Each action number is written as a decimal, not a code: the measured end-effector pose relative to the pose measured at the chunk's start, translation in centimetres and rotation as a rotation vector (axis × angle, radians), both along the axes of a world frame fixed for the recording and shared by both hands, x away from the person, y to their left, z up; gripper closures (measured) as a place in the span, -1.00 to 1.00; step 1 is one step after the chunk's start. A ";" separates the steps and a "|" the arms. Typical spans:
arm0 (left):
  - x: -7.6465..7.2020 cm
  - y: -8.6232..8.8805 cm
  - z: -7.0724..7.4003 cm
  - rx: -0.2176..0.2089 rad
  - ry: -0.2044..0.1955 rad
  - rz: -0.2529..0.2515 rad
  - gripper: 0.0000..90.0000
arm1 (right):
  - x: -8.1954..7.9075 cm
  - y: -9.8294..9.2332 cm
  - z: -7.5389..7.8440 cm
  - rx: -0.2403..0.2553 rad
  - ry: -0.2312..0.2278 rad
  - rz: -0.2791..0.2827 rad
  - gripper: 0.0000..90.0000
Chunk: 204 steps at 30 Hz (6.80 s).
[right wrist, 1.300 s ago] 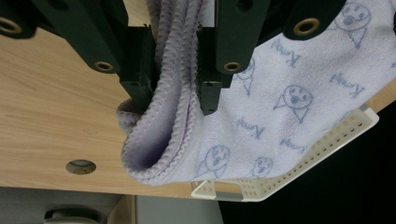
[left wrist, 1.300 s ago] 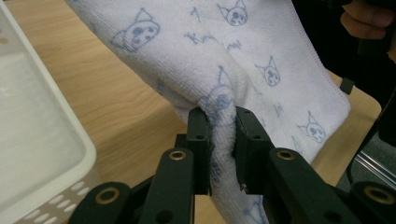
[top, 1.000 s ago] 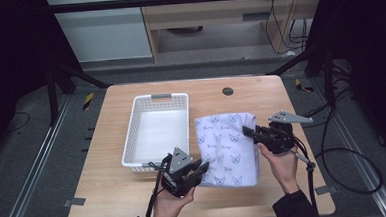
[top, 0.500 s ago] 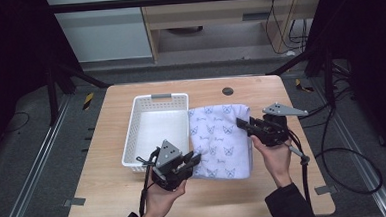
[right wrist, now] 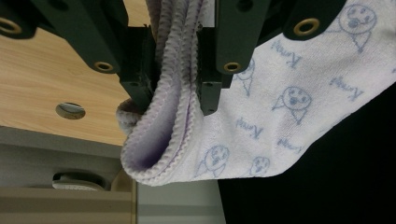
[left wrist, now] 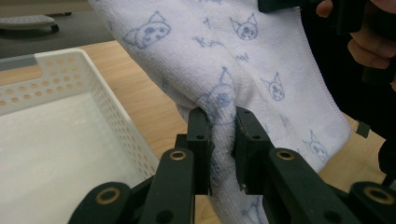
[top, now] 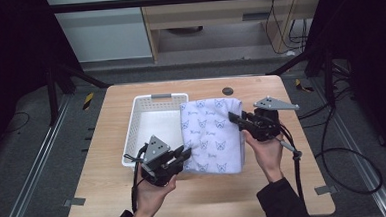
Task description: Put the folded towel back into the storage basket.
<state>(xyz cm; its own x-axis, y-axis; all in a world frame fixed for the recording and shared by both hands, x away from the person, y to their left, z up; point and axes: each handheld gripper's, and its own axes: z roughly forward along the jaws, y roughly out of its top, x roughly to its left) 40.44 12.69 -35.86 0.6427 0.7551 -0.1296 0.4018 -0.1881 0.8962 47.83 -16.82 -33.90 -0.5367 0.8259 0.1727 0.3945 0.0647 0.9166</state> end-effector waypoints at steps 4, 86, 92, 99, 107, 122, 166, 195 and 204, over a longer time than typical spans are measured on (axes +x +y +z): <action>0.1 0.7 0.3 -0.006 -0.008 0.013 0.72 | 0.3 0.8 0.5 -0.003 -0.006 0.005 0.60; 4.8 12.6 -1.5 0.018 0.022 0.341 0.73 | 9.3 16.7 -1.1 -0.054 0.015 0.098 0.58; 5.2 12.8 -2.0 0.027 0.031 0.347 0.73 | 9.8 17.1 -2.0 -0.060 0.026 0.095 0.58; 5.9 12.4 -3.1 0.056 0.055 0.345 0.73 | 10.2 17.2 -3.2 -0.069 0.045 0.084 0.57; 6.5 12.2 -4.2 0.089 0.084 0.343 0.72 | 10.8 17.1 -4.8 -0.074 0.070 0.079 0.57; 7.3 12.1 -5.6 0.127 0.121 0.356 0.72 | 11.3 17.5 -6.9 -0.092 0.108 0.070 0.57; 8.0 12.6 -6.4 0.122 0.108 0.404 0.34 | 11.9 17.1 -8.9 -0.170 0.096 0.063 -0.27; 6.5 12.2 -5.8 0.104 0.005 0.347 -0.22 | 5.0 5.8 -7.1 -0.094 0.021 0.036 -0.74; 5.8 12.5 -6.1 0.112 -0.007 0.339 -0.28 | 3.2 3.1 -7.6 -0.084 0.015 0.028 -0.76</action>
